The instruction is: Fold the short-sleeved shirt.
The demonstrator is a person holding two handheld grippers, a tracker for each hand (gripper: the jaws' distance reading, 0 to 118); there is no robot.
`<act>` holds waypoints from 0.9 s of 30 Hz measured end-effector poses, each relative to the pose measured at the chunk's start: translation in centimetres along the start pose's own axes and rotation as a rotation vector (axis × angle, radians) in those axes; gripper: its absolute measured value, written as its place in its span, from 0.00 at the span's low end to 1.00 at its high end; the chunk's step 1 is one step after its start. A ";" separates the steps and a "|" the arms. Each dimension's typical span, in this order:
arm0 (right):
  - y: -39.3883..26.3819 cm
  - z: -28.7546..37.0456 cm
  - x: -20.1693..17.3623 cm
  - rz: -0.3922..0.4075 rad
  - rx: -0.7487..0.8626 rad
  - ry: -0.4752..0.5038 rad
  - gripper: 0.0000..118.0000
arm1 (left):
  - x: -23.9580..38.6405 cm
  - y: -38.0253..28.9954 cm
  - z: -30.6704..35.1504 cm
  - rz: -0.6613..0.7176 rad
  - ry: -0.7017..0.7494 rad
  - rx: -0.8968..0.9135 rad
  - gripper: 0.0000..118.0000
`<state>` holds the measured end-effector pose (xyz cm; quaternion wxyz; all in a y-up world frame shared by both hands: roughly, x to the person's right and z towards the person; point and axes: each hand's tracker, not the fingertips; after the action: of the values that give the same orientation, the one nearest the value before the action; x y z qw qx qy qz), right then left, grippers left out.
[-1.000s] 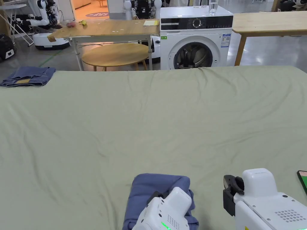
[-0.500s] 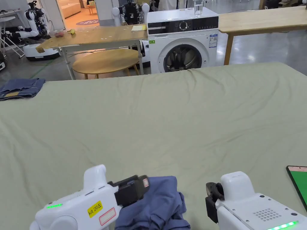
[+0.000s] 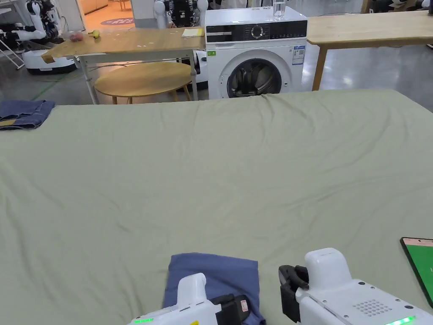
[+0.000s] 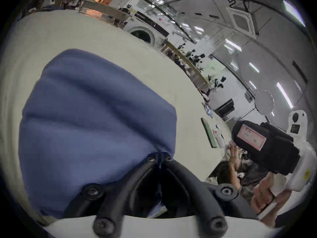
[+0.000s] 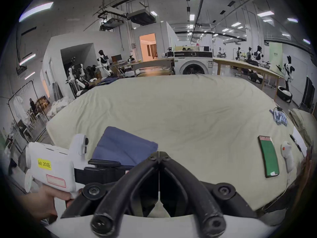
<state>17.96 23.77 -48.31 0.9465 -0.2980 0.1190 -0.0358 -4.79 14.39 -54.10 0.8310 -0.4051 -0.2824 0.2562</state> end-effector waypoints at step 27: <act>-3.4 -10.3 1.8 -0.270 -0.169 0.224 0.00 | -10.9 3.5 -0.3 0.395 -0.275 0.001 0.30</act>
<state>17.13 15.02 -54.91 0.8855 -0.3836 0.1853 -0.1853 -13.01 8.98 -59.92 0.7186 -0.4133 -0.3082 0.4666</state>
